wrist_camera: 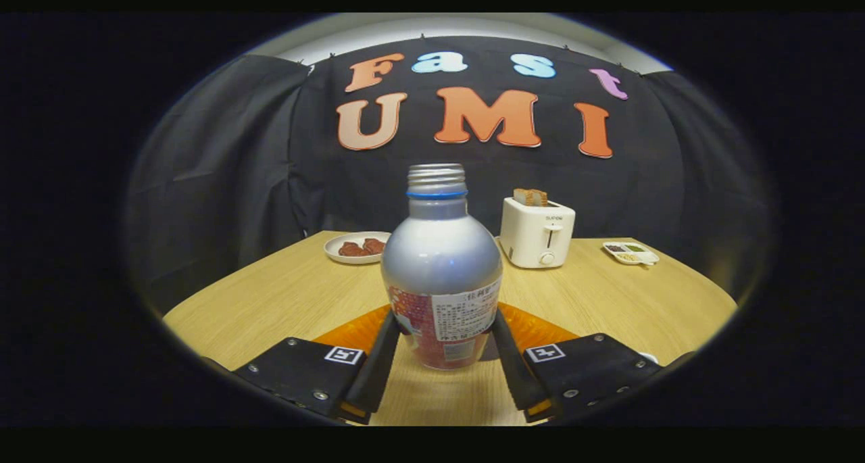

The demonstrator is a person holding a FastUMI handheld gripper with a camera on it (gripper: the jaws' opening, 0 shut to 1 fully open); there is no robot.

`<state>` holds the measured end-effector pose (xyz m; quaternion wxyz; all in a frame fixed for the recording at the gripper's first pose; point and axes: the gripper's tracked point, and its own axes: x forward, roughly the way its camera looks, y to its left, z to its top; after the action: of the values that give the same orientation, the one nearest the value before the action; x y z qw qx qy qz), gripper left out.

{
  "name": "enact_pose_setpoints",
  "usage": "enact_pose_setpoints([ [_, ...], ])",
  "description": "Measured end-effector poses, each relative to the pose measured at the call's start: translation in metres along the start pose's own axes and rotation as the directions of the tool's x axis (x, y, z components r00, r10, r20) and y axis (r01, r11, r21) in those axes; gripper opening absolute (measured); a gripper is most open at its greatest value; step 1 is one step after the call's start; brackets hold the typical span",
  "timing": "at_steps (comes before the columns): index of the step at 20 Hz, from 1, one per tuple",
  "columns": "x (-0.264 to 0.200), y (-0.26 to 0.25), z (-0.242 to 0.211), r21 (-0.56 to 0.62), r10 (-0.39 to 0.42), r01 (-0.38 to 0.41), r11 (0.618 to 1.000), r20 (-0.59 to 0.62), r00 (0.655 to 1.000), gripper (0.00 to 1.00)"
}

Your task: Take the bottle from table, then pour the juice into the cup, finally place the bottle on the coaster

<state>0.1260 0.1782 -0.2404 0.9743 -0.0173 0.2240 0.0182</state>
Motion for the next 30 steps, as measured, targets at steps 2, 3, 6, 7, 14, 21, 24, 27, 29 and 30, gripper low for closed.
enact_pose_setpoints([
  [2,0.016,-0.011,-0.006,-0.009,-0.041,0.041,0.999,-0.025,0.999,0.73],
  [3,0.024,-0.014,-0.009,-0.001,-0.052,0.052,0.999,-0.036,0.998,0.72],
  [6,0.047,-0.029,-0.011,0.026,-0.087,0.089,0.996,-0.074,0.993,0.73],
  [7,0.054,-0.034,-0.016,0.034,-0.105,0.108,0.994,-0.089,0.991,0.73],
  [14,0.058,-0.038,-0.020,0.081,-0.143,0.151,0.985,-0.092,0.985,0.75],
  [21,0.042,-0.030,-0.039,0.118,-0.113,0.133,0.984,-0.167,0.979,0.79],
  [24,0.028,-0.023,-0.038,0.125,-0.090,0.112,0.986,-0.174,0.981,0.82],
  [27,0.006,-0.015,-0.019,0.085,-0.074,0.083,0.993,-0.111,0.991,0.89],
  [29,-0.012,-0.006,-0.006,0.068,-0.038,0.044,0.997,-0.082,0.996,0.92],
  [30,-0.022,-0.002,0.004,0.056,-0.017,0.020,0.998,-0.060,0.998,0.92],
])
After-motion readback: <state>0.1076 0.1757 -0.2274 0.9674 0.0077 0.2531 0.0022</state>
